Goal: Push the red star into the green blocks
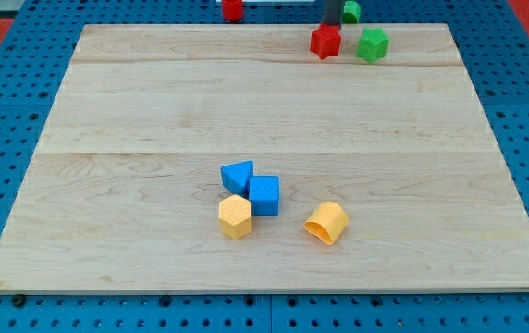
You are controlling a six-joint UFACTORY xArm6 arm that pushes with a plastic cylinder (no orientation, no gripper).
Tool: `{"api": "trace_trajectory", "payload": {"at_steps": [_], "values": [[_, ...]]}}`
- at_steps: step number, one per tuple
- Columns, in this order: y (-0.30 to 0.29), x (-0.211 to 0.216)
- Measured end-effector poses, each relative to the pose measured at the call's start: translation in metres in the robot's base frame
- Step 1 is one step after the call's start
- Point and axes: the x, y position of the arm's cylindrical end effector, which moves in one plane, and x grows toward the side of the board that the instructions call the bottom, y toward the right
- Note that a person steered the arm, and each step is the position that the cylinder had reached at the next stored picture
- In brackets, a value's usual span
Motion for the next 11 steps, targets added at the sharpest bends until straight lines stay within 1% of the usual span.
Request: {"api": "trace_trajectory", "payload": {"at_steps": [1,2,3,4,5,6,7,8,9,10,11], "values": [[-0.033,-0.010],[-0.066,-0.006],[-0.103,0.032],[-0.072,0.045],[0.006,0.042],[0.001,0.063],[-0.052,0.117],[-0.006,0.128],[0.092,0.121],[0.184,0.074],[0.213,0.029]]}}
